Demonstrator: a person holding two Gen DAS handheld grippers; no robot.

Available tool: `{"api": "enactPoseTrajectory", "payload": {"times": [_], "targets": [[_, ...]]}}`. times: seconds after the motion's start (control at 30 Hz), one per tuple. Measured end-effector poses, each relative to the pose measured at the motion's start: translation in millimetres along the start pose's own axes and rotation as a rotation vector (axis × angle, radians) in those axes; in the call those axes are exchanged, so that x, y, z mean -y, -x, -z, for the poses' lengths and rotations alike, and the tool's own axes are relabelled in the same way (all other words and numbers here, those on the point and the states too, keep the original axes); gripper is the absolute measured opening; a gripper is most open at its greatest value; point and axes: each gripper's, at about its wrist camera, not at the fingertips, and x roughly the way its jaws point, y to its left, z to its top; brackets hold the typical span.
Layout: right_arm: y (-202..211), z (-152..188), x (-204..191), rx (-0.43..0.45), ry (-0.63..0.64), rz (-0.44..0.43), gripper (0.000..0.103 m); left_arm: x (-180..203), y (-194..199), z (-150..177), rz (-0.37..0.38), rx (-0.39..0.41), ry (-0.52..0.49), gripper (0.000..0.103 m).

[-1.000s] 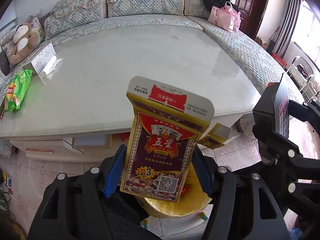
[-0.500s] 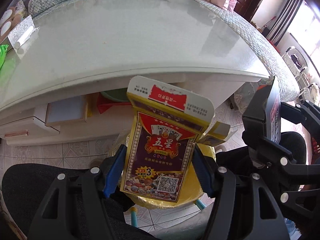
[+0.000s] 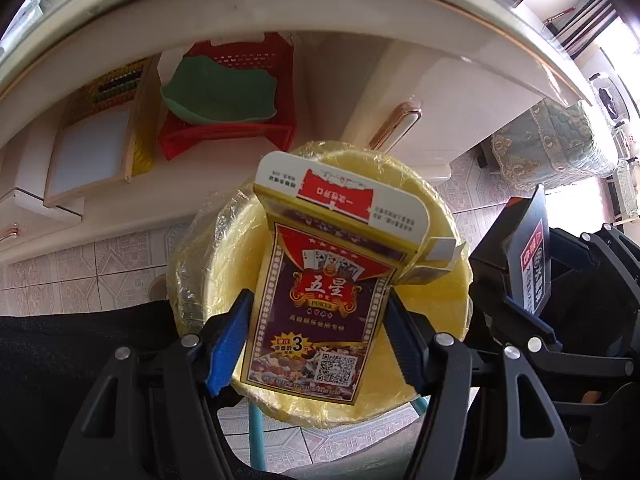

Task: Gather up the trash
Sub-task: 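Carry the card box and black box with both tools over the yellow bin, then open left gripper dropping card box while right gripper releases black box into bin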

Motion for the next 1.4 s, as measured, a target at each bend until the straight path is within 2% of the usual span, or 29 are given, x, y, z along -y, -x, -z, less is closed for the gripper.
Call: {"api": "enactPoseTrajectory", "payload": {"times": [0.27, 0.57, 0.73, 0.87, 0.9, 0.93, 1.0, 1.1, 1.17, 1.4], "targets": [[-44.0, 11.6, -2.0, -0.077, -0.028, -0.039, 0.057, -8.9, -46.0, -6.6, 0.016, -0.092, 0.015, 0.063], [-66.6, 15.6, -3.6, -0.129, -0.047, -0.109, 0.057, -14.4, -79.2, -11.9, 0.018, -0.168, 0.045, 0.063], [-71.7, 13.6, -3.7, -0.140, -0.049, -0.124, 0.057, -23.9, -90.9, -13.7, 0.091, -0.206, 0.089, 0.063], [-74.5, 13.4, -5.4, -0.145, -0.039, -0.120, 0.057, -33.2, -94.6, -16.0, 0.092, -0.211, 0.121, 0.064], [-75.0, 13.4, -6.5, -0.148, -0.035, -0.117, 0.059, -34.9, -95.8, -16.3, 0.098, -0.218, 0.129, 0.064], [-75.6, 12.6, -8.0, -0.151, -0.031, -0.112, 0.067, -36.3, -96.9, -16.2, 0.105, -0.224, 0.133, 0.064], [-73.6, 14.2, -9.9, -0.149, -0.023, -0.105, 0.074, -36.2, -98.8, -15.1, 0.087, -0.243, 0.133, 0.070], [-73.1, 13.7, -12.0, -0.144, -0.021, -0.108, 0.074, -32.3, -100.9, -15.3, 0.052, -0.240, 0.102, 0.074], [-74.2, 13.4, -12.1, -0.148, -0.023, -0.106, 0.074, -29.4, -98.1, -15.8, 0.036, -0.225, 0.082, 0.081], [-75.9, 12.8, -11.5, -0.152, -0.023, -0.099, 0.074, -26.6, -95.9, -16.9, -0.008, -0.215, 0.071, 0.084]]}}
